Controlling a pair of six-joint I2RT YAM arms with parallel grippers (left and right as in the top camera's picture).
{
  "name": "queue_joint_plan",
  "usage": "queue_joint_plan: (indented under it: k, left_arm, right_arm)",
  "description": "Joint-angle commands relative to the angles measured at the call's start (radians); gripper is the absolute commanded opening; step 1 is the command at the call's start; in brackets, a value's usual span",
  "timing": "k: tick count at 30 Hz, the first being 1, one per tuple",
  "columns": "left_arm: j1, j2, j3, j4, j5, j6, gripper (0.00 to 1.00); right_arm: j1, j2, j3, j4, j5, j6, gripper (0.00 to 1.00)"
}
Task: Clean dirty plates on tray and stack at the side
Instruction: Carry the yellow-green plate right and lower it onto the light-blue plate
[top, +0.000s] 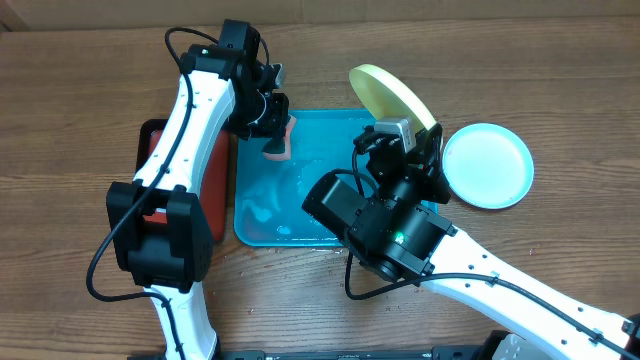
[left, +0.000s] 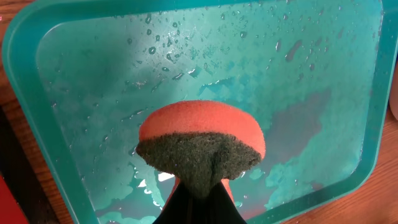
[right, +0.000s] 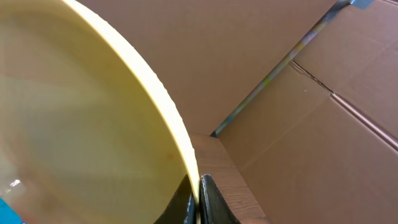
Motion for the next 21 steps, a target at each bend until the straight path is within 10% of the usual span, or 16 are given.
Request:
queue_joint_plan:
  k: [1,8,21]
  left_arm:
    - [-0.007,-0.006,-0.005,0.004,-0.006,-0.015,0.04]
    - [-0.007,-0.006,-0.005,0.004,-0.006,-0.015,0.04]
    - [-0.007,-0.006,-0.005,0.0,-0.006,-0.015,0.04]
  right_arm:
    - [0.004,-0.029,0.036,0.007,0.039,0.007,0.04]
    - [0.004,-0.029,0.035,0.007,-0.01,0.02,0.04]
    - [-0.328,-0.014,-0.088,0.011,-0.877,0.216,0.04]
